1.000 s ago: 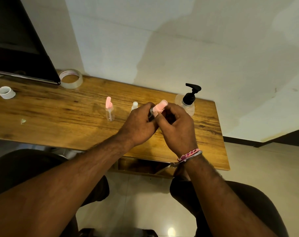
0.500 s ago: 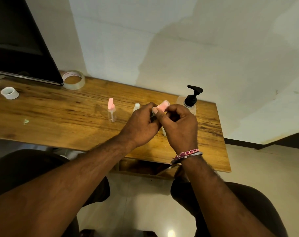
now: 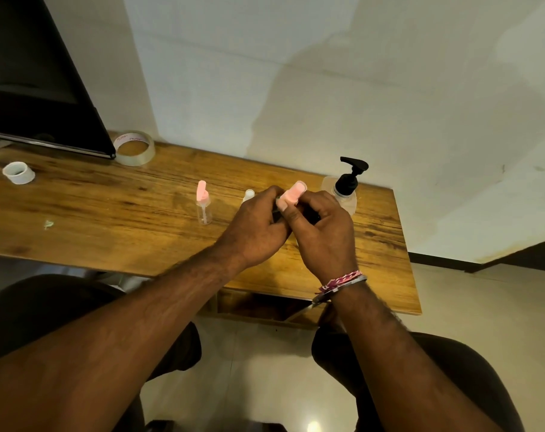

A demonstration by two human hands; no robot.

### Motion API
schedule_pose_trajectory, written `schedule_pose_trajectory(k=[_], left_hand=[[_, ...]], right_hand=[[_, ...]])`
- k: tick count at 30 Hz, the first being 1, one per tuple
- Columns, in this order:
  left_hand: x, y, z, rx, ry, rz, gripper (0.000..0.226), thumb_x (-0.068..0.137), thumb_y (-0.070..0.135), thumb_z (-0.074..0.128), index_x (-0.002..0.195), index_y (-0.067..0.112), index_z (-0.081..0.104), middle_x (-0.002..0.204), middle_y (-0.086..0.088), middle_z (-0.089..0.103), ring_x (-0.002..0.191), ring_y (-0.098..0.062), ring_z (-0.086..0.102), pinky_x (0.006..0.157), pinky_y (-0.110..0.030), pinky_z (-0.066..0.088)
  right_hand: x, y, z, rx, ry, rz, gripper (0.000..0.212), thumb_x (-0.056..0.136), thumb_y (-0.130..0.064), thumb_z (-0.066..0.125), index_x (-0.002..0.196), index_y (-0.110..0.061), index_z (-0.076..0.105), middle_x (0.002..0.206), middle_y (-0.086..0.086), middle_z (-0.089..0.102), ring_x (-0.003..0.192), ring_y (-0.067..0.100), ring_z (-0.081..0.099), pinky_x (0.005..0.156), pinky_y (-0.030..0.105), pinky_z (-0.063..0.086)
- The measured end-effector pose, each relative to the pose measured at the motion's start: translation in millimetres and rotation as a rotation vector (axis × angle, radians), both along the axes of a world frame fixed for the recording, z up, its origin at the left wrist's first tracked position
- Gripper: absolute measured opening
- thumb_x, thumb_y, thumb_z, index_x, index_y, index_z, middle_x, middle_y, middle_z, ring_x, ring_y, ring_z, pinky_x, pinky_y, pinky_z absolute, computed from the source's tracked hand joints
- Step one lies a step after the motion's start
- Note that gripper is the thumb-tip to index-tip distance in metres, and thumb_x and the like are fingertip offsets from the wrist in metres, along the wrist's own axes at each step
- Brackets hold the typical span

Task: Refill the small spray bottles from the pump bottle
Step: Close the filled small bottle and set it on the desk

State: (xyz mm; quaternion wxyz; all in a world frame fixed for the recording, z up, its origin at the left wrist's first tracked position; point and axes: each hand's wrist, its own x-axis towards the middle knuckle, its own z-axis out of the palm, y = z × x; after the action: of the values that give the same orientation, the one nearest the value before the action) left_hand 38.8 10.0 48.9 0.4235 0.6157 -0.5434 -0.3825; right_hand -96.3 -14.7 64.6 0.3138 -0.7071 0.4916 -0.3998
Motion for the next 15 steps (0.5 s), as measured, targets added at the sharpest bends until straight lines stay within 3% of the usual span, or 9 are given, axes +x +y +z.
schedule_pose_trajectory(k=[2,7,9,12,13,15], left_hand=[[4.5,-1.2,1.1,0.051,0.028,-0.065,0.030,0.102,0.034,0.068,0.129,0.025,0.061,0.111,0.008,0.072,0.102,-0.011,0.070,0.089,-0.049,0.061],[23.5,-3.4,8.1,0.123,0.093,-0.259,0.055,0.091,0.054,0.069,0.139,0.033,0.052,0.131,0.012,0.067,0.126,-0.009,0.062,0.108,-0.050,0.053],[31.8,-3.6,10.4,0.150,0.115,-0.330,0.054,0.088,0.059,0.073,0.135,0.034,0.059,0.125,0.012,0.072,0.122,-0.012,0.067,0.108,-0.052,0.054],[40.1,-2.2,10.6,0.179,0.141,-0.414,0.047,0.092,0.046,0.074,0.135,0.030,0.063,0.123,0.004,0.076,0.118,-0.019,0.072,0.105,-0.056,0.055],[41.4,-1.3,10.4,0.177,0.141,-0.418,0.046,0.093,0.042,0.075,0.136,0.029,0.063,0.124,0.004,0.076,0.118,-0.020,0.072,0.105,-0.056,0.056],[41.0,-0.2,9.0,0.144,0.114,-0.388,0.043,0.093,0.041,0.076,0.134,0.032,0.065,0.121,0.006,0.077,0.116,-0.017,0.073,0.103,-0.052,0.058]], right_hand=[[-1.5,-1.0,1.5,0.018,-0.024,-0.012,0.022,0.090,-0.037,0.077,0.107,-0.023,0.079,0.089,-0.007,0.068,0.085,0.005,0.061,0.068,0.010,0.044],[-6.4,-6.2,7.1,0.110,-0.158,-0.019,0.022,0.088,-0.041,0.078,0.106,-0.028,0.079,0.094,0.001,0.073,0.091,0.017,0.069,0.073,0.037,0.058],[-9.3,-6.6,10.9,0.149,-0.195,0.033,0.022,0.090,-0.037,0.077,0.109,-0.025,0.078,0.096,0.003,0.075,0.086,0.014,0.070,0.068,0.032,0.055],[-11.0,-3.2,16.8,0.250,-0.230,0.130,0.022,0.096,-0.029,0.070,0.114,-0.019,0.077,0.107,-0.005,0.077,0.085,0.004,0.070,0.062,0.018,0.053],[-10.8,-2.3,16.5,0.262,-0.230,0.147,0.022,0.096,-0.029,0.069,0.113,-0.018,0.078,0.109,-0.004,0.077,0.089,0.008,0.072,0.064,0.022,0.056],[-8.7,-1.4,14.5,0.241,-0.221,0.128,0.021,0.095,-0.035,0.071,0.108,-0.022,0.079,0.101,0.002,0.078,0.092,0.019,0.074,0.072,0.043,0.063]])
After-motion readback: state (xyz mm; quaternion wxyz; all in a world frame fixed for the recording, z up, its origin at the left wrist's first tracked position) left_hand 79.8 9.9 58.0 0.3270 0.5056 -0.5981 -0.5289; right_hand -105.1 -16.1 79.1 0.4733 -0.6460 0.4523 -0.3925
